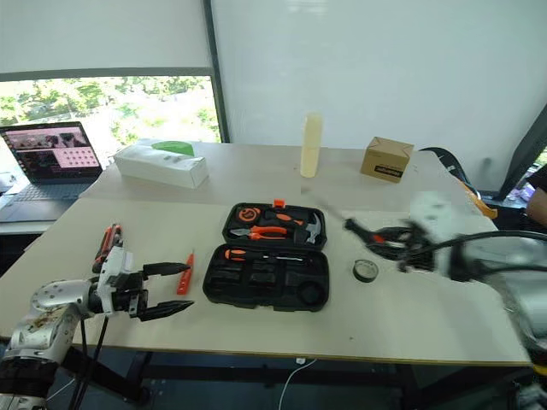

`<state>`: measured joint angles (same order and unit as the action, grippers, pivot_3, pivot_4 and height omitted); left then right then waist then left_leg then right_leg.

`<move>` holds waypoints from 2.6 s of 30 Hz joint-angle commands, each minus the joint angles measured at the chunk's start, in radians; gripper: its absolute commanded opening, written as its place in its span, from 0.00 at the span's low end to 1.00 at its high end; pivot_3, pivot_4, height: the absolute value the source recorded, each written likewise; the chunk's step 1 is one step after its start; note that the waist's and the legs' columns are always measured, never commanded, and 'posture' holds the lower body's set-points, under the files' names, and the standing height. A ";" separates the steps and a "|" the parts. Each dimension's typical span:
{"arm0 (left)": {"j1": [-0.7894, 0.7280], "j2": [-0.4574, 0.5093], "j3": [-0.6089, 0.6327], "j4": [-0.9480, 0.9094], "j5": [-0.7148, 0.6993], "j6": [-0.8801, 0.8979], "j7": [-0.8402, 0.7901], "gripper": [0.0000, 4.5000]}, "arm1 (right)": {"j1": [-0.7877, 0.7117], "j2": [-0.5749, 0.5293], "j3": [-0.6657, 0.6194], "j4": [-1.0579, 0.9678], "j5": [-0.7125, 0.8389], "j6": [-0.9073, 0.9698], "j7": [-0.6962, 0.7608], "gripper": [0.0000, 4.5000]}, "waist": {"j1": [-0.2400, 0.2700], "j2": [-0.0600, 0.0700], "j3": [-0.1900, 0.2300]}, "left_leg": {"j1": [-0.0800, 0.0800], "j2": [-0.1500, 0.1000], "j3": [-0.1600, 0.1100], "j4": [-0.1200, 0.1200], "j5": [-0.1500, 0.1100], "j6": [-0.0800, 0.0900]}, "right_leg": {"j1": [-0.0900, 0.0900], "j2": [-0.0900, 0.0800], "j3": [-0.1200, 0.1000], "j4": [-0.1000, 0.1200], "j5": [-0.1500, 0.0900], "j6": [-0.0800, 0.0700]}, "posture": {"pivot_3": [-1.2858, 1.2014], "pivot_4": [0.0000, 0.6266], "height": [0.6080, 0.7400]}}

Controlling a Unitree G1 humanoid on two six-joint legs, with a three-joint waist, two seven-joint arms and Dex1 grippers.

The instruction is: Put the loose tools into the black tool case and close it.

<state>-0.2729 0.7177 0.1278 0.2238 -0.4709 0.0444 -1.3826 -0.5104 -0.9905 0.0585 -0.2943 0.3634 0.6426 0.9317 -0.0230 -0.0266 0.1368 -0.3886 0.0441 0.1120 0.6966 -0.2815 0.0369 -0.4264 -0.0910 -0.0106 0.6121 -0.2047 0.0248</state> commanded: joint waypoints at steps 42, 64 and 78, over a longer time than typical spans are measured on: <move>0.042 0.004 0.017 -0.074 0.005 0.002 0.078 1.00 | -0.427 0.363 0.320 0.542 -0.366 -0.295 0.360 0.56 | 0.007 0.001 0.001 | -0.015 -0.001 0.003 0.007 0.001 -0.002 | -0.014 -0.001 -0.005 0.013 -0.001 0.000 | 0.52 0.24 1.00; 0.089 0.017 0.043 -0.079 0.019 -0.007 0.143 1.00 | -0.413 0.540 0.422 0.737 -0.546 -0.298 0.242 0.01 | 0.003 0.001 0.001 | -0.012 -0.001 0.004 0.007 0.003 -0.005 | -0.012 -0.001 -0.005 0.014 -0.001 -0.001 | 0.52 0.24 1.00; 0.218 0.020 0.187 -0.051 -0.005 -0.042 0.218 1.00 | -0.263 0.403 0.104 0.436 -0.296 -0.344 0.266 0.01 | 0.009 0.002 0.001 | -0.015 -0.001 0.004 0.004 0.003 -0.006 | -0.015 -0.001 -0.006 0.013 -0.002 -0.002 | 0.52 0.24 1.00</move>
<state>-0.0822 0.7203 0.2400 0.1698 -0.4533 0.0205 -1.1863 -0.8017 -0.5347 0.2553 0.2280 -0.0112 0.2544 1.1769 -0.0137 -0.0251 0.1377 -0.4037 0.0437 0.1153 0.7003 -0.2787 0.0315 -0.4412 -0.0921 -0.0167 0.6251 -0.2064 0.0230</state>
